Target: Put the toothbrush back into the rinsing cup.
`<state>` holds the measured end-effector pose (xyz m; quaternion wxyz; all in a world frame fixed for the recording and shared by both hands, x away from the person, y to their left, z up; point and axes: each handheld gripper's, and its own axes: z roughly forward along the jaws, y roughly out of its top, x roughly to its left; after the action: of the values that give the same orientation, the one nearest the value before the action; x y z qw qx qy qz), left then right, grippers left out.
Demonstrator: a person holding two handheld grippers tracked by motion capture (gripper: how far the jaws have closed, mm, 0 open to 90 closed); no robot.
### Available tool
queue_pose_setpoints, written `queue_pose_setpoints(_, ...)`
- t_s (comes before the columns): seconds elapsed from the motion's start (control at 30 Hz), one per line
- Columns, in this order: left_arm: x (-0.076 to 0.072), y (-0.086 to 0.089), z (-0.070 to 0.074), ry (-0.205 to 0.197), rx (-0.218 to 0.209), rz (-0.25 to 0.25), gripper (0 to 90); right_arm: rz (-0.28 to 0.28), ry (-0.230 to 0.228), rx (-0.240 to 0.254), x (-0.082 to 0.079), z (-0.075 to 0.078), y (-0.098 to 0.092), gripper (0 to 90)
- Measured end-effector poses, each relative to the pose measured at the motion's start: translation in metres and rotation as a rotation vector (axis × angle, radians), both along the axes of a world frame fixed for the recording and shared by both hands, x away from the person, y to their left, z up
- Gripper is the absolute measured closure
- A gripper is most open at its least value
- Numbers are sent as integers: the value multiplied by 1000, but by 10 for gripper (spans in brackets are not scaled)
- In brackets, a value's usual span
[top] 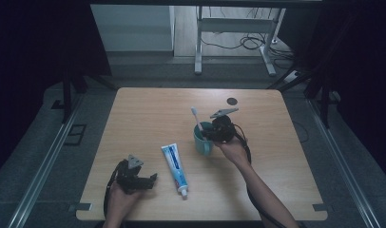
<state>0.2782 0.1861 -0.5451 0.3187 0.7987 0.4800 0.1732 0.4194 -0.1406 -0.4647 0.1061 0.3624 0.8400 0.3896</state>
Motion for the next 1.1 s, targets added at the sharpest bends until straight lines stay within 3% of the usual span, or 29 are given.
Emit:
queue_pose_setpoints(0.53, 0, 0, 0, -1, 1, 0, 63, 48, -30, -17, -14, 19, -7, 500)
queue_pose_setpoints(1.1, 0, 0, 0, -3, 0, -2, 68, 61, -40, -23, -32, 26, -26, 428)
